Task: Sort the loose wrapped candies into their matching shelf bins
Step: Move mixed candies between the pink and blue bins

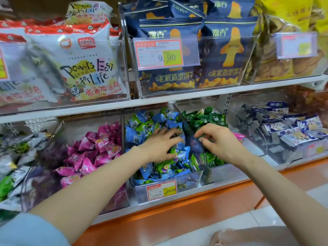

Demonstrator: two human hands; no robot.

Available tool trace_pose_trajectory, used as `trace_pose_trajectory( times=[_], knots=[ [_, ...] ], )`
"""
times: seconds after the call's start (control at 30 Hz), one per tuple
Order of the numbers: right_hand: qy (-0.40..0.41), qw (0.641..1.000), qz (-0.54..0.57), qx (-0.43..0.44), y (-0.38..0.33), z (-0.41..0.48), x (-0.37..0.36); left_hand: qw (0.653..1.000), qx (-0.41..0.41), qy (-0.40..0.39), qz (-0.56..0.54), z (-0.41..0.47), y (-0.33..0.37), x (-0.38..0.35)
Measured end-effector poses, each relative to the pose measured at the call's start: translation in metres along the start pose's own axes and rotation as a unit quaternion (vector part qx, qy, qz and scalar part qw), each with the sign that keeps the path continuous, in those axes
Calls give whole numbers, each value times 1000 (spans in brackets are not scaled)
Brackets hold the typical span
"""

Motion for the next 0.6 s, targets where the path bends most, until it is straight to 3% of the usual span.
trace_pose_trajectory(
  times=[0.23,0.4,0.5,0.6],
  knots=[
    [-7,1000,-4,2,0,2,-1,999,-27,-4,25,-30,-17,9],
    [-2,1000,4,0,-2,2,-1,997,-42,-67,9,-46,-24,11],
    [-5,1000,-2,-2,-2,2,-1,996,-22,-70,-52,-54,-26,12],
    [-10,1000,-7,-2,-3,4,-1,993,-4,-21,-117,-52,-27,14]
  ],
)
Point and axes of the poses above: each hand's wrist, its own z-axis towards the middle knuckle, its own x-axis out of the back of the hand, y = z × x, the point moved 3 cm from there along z, towards the middle knuckle, and after that the axes turned 7 degrees about z, right-handed, at the moved point
